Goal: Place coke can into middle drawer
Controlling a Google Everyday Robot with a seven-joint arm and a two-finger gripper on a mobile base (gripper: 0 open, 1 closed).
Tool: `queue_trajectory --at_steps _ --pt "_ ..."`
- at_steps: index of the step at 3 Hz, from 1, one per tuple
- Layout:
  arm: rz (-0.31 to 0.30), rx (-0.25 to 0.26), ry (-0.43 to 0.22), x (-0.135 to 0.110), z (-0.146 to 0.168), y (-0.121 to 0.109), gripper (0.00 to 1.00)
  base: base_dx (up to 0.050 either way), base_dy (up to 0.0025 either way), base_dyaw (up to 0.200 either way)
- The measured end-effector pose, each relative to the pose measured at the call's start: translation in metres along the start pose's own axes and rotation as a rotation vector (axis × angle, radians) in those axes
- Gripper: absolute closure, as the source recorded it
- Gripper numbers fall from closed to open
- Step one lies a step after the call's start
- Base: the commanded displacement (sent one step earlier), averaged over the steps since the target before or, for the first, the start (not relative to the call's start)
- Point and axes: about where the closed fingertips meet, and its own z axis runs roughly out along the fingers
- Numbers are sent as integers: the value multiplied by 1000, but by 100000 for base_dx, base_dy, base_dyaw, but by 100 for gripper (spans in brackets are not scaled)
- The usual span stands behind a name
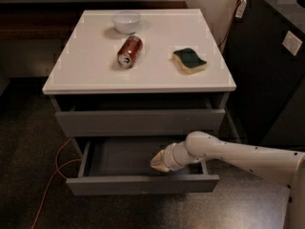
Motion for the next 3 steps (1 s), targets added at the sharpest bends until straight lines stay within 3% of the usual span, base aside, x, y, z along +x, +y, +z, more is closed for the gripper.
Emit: queue_trajectory --at_steps 2,3 --pt "13 -63 55 11 31 -6 100 0 0 0" --pt "-12 -92 86 3 36 8 100 0 0 0"
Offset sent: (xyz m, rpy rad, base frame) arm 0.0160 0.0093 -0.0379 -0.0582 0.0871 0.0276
